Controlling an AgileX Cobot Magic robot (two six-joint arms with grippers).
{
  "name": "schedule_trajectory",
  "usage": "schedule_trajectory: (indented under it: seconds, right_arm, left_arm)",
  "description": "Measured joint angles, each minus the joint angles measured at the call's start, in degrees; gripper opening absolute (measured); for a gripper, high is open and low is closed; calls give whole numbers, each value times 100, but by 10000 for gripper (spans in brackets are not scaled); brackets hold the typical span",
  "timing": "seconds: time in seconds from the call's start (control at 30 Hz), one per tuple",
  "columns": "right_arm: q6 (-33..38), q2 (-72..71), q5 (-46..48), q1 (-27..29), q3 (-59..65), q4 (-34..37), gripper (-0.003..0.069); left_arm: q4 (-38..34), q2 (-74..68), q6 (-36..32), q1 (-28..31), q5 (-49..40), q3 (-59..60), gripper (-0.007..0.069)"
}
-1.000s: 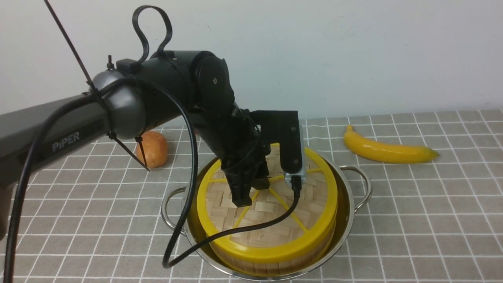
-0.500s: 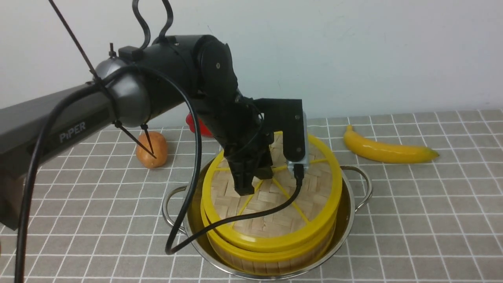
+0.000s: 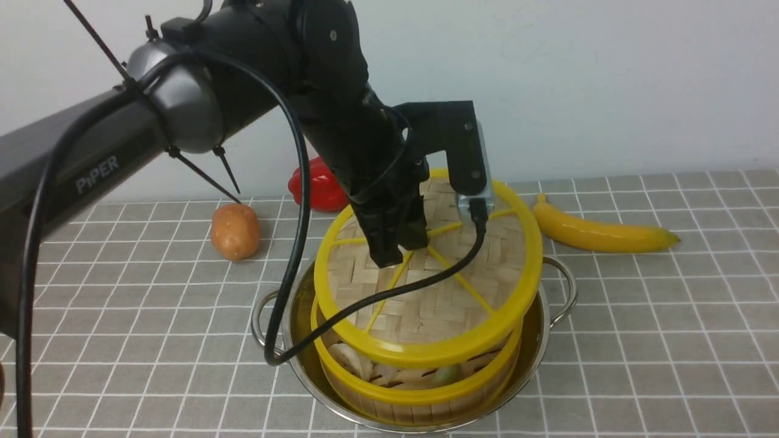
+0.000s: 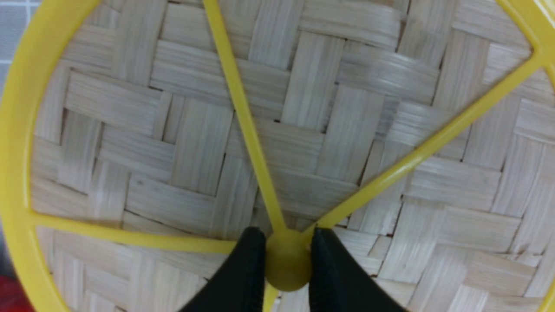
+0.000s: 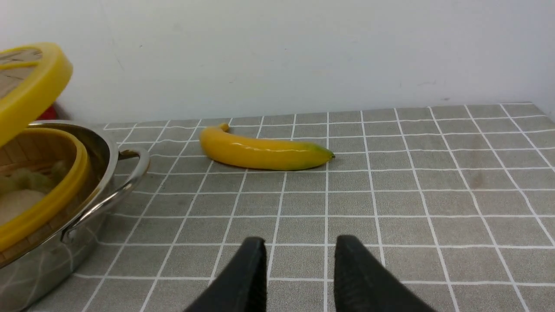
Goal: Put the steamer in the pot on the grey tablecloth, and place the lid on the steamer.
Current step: 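Place the yellow bamboo steamer lid onto the steamer in the pot with the left gripper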
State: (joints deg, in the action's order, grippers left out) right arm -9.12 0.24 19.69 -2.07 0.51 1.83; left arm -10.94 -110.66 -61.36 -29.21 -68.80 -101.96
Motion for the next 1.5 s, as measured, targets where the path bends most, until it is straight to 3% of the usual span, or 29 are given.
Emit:
schedule_trajectory:
  seconds: [0.33,0.7,1.5]
  right_arm:
    - [0,0,0,0,0,0,243]
    - [0,0,0,0,0,0,243]
    - [0,0,0,0,0,0,243]
  left_arm:
    - [0,-83,108,0,-45,-11,123]
    - [415,-469,1012,0,-103,-11,123]
    - [133,-721,1017,0,-119,-26,123]
